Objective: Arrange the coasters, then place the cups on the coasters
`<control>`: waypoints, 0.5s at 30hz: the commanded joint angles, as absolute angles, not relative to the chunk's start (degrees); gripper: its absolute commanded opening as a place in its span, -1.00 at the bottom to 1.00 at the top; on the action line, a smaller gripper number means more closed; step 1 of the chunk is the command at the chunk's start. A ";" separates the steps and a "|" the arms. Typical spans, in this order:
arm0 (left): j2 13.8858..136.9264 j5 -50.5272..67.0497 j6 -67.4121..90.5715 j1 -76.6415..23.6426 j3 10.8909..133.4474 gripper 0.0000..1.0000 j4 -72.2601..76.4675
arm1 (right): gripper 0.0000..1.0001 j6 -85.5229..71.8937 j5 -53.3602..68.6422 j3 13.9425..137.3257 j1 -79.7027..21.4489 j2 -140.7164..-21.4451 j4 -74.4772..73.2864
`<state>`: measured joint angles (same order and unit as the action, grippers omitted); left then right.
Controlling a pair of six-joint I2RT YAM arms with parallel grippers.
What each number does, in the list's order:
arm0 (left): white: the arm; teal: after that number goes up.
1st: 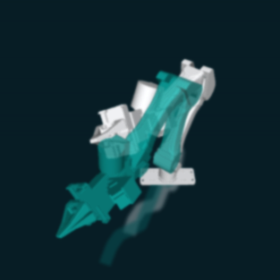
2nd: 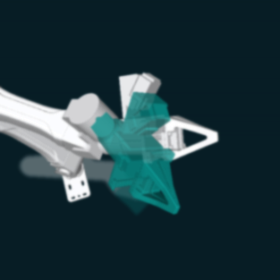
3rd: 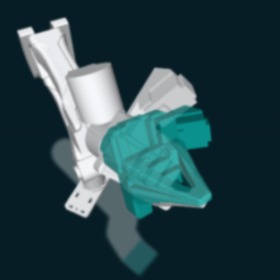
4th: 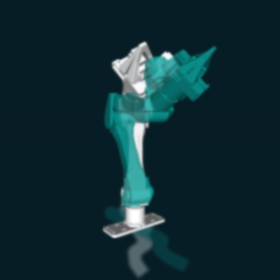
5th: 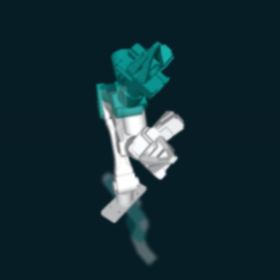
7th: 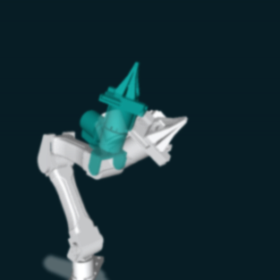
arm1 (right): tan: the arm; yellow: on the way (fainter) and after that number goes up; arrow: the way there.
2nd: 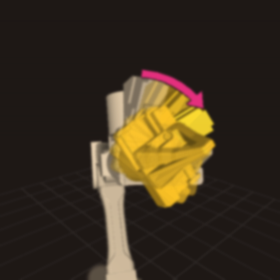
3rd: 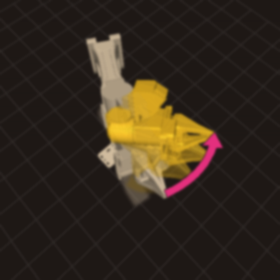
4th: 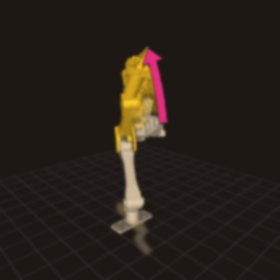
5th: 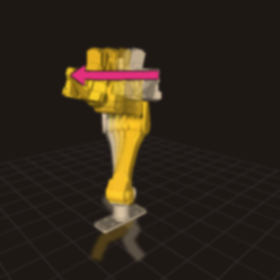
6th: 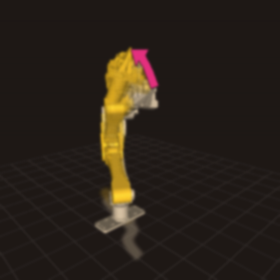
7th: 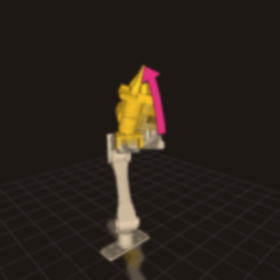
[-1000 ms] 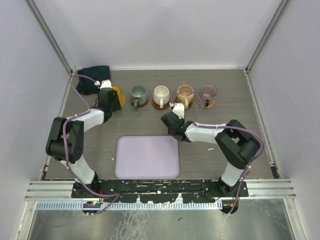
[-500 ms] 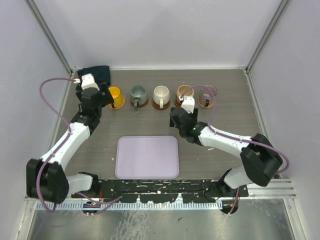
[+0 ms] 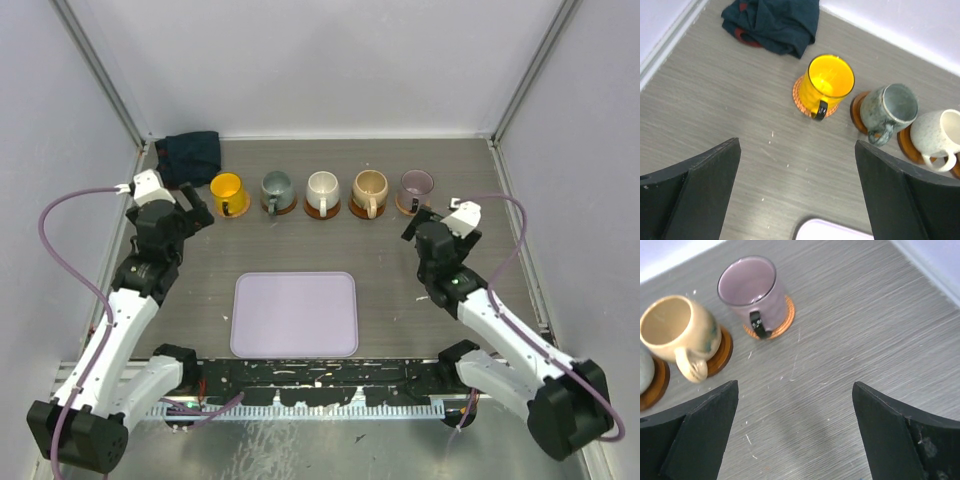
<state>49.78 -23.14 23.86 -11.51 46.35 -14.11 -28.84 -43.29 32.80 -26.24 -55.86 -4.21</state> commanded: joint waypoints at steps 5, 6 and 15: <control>49.06 -17.90 27.05 -11.24 49.14 0.96 -25.80 | 1.00 -30.46 -54.47 29.32 -24.81 -40.97 -5.48; 48.57 -17.66 27.47 -11.18 48.57 0.96 -25.57 | 1.00 -30.56 -55.09 29.04 -24.83 -39.41 -6.09; 39.82 -17.24 28.93 -11.24 41.54 0.96 -20.98 | 1.00 -31.81 -59.59 28.76 -24.82 -33.40 -9.92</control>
<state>43.75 -18.48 28.12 -11.51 43.44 -24.36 -30.26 -55.20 29.02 -24.99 -34.70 -9.41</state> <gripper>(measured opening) 0.980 0.999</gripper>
